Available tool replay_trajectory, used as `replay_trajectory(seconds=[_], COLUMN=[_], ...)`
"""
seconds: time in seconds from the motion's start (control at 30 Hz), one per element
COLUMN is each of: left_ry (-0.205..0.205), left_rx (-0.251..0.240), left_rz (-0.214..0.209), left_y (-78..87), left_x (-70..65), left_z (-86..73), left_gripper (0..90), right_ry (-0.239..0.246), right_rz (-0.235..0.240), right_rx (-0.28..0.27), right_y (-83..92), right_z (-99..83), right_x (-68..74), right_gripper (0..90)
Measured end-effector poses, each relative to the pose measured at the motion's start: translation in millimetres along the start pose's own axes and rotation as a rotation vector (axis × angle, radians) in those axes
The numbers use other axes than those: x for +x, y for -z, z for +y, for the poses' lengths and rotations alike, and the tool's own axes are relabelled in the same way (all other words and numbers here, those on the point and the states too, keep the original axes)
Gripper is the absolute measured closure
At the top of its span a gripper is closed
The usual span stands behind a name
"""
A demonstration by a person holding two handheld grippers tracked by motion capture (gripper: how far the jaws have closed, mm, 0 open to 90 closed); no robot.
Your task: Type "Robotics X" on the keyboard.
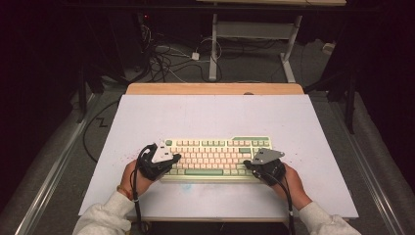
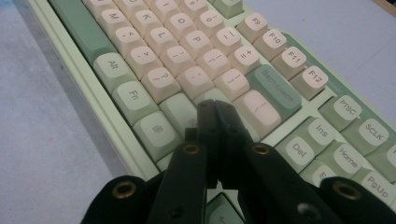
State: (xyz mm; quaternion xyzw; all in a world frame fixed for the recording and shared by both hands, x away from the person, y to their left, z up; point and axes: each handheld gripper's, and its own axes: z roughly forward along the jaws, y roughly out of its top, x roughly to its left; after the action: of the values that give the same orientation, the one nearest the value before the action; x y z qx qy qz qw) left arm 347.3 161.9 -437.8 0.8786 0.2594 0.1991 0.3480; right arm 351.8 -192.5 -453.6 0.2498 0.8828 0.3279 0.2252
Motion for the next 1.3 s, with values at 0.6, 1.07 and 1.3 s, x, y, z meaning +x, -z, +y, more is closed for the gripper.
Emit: replay_trajectory(seconds=[0.6,1.07,1.3], left_ry=[-0.019,-0.007,-0.009], left_rx=[0.055,0.084,0.086], left_rz=[-0.056,-0.061,-0.063], left_y=[-32.8,-50.0,-53.7], left_x=[0.8,4.6,3.2], left_z=[29.6,35.0,36.8], left_gripper=[87.7,87.7,87.6], right_ry=[0.006,0.004,0.011], right_rz=[-0.003,-0.007,-0.01], right_rx=[-0.006,-0.006,-0.003], right_y=[-0.1,0.2,0.5], right_z=[-0.8,-1.0,-0.7], right_x=[0.6,1.4,2.0], right_gripper=[90.0,90.0,90.0])
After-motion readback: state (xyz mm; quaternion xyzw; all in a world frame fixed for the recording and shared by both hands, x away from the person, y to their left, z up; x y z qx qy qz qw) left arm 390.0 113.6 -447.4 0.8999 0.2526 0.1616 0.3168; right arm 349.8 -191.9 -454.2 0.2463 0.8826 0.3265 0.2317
